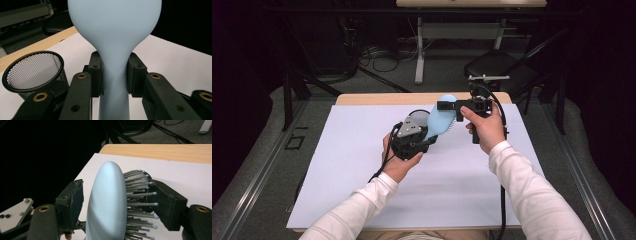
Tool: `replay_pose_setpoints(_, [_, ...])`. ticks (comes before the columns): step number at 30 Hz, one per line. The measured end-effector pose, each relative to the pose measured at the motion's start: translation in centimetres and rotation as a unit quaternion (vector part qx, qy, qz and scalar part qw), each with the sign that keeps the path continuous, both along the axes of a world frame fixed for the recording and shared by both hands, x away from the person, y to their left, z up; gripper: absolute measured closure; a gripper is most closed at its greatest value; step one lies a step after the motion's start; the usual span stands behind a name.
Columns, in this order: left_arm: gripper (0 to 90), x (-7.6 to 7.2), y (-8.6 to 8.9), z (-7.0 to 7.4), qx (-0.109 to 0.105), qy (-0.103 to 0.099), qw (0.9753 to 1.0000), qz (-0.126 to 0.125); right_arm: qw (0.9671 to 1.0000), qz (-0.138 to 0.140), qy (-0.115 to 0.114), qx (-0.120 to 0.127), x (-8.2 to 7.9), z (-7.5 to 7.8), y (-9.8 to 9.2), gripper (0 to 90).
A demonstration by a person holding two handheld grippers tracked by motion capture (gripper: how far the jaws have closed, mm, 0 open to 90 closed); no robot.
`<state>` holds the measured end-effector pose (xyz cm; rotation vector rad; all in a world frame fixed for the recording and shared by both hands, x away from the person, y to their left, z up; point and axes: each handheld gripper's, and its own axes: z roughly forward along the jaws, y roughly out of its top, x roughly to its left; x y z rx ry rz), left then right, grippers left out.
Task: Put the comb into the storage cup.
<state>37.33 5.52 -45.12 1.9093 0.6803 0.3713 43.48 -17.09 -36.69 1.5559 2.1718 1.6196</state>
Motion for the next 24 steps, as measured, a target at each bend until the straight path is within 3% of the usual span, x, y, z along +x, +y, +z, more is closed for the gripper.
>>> replay_pose_setpoints(8, [69.6,-0.04,-0.11,0.00,-0.001,0.000,1.0000,-0.002,1.0000,-0.003,-0.003,0.004,-0.10,0.09,-0.04,32.8])
replay_pose_setpoints(18, [69.6,-0.15,-0.11,0.05,-0.001,-0.001,1.0000,-0.003,0.9991,0.008,0.027,0.030,0.15,-0.26,-0.16,34.2])
replay_pose_setpoints(24, [69.6,-0.16,-0.14,0.01,-0.001,-0.001,1.0000,-0.002,0.9987,0.005,0.034,0.037,0.18,-0.36,-0.14,37.3])
